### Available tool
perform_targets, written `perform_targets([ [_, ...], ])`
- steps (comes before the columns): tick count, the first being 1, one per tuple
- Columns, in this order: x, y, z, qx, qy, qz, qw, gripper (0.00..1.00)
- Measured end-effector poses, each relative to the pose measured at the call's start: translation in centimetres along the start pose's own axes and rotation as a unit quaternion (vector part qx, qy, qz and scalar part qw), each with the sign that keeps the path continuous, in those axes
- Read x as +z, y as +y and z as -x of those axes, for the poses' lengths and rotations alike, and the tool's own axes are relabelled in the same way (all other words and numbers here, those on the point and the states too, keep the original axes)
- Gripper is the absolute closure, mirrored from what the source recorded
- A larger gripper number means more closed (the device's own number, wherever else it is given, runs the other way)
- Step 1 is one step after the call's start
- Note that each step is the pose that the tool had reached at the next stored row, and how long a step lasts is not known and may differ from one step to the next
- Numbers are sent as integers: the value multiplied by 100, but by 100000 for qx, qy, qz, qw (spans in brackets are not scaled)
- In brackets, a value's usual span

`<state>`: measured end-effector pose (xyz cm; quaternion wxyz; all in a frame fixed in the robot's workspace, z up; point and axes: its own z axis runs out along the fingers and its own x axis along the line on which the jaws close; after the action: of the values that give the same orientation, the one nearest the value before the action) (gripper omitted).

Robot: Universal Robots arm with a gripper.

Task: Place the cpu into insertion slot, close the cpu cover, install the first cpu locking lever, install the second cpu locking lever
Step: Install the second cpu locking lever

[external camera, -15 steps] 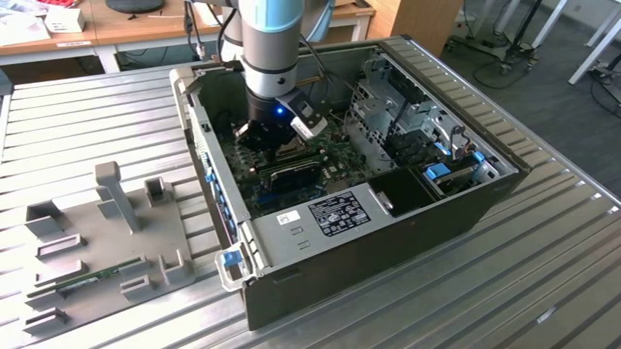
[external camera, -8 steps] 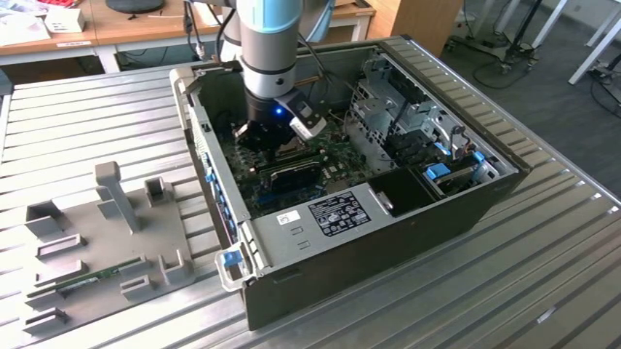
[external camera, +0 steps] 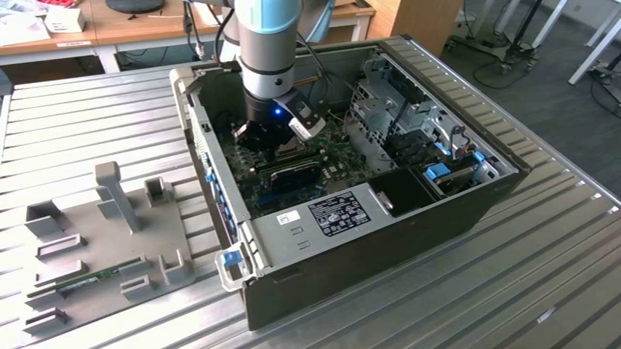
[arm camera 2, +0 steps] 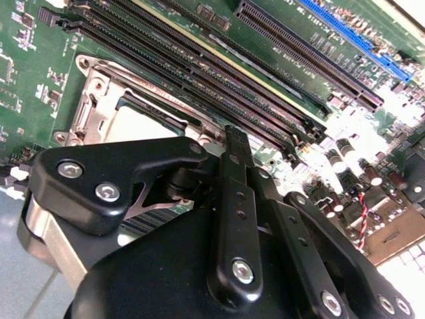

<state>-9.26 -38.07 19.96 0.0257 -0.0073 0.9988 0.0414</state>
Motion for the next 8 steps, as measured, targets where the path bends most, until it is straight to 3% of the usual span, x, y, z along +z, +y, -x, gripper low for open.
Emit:
perform_targets([
  [8, 0, 3, -2, 1, -63, -2, 100000, 89],
])
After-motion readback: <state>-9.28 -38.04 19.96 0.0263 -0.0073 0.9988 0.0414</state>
